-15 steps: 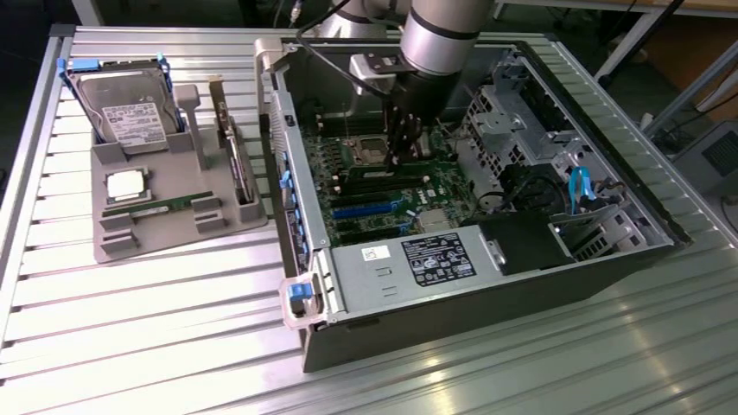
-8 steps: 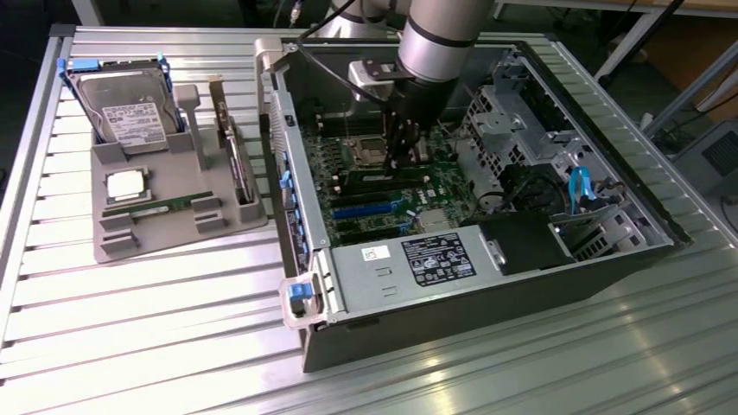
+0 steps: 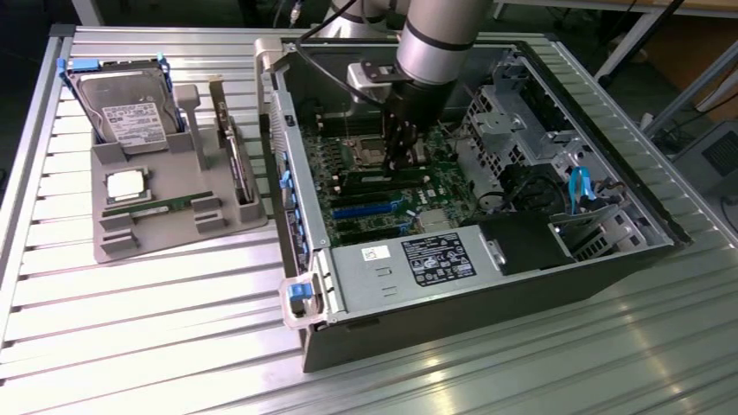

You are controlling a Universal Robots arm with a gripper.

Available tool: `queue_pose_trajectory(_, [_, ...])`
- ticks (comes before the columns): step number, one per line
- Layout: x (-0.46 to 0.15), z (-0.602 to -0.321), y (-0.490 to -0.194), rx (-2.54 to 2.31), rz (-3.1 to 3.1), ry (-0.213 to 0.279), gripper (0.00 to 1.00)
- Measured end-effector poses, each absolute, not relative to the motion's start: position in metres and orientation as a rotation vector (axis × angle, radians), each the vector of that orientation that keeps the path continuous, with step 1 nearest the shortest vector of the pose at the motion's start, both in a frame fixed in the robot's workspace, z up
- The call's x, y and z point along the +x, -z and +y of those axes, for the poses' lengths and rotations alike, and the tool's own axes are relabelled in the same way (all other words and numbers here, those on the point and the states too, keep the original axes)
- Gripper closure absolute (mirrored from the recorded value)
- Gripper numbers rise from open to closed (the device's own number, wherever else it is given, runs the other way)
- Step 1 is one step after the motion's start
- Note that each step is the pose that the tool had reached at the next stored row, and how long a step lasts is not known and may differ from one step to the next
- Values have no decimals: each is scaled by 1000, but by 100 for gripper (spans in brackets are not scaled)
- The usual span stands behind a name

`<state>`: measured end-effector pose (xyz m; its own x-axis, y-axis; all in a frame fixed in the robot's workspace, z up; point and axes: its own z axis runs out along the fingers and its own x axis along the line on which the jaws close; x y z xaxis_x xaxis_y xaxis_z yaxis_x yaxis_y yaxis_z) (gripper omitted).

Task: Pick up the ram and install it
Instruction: 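Insert the ram into the slot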

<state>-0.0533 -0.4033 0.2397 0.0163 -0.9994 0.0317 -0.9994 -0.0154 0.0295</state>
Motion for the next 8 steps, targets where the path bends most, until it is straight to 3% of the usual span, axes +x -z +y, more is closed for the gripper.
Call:
queue_pose_trajectory(5, [-53, -403, -239, 2211, -2176, -8, 87])
queue_pose_trajectory(8, [-53, -403, -239, 2232, -2199, -59, 87])
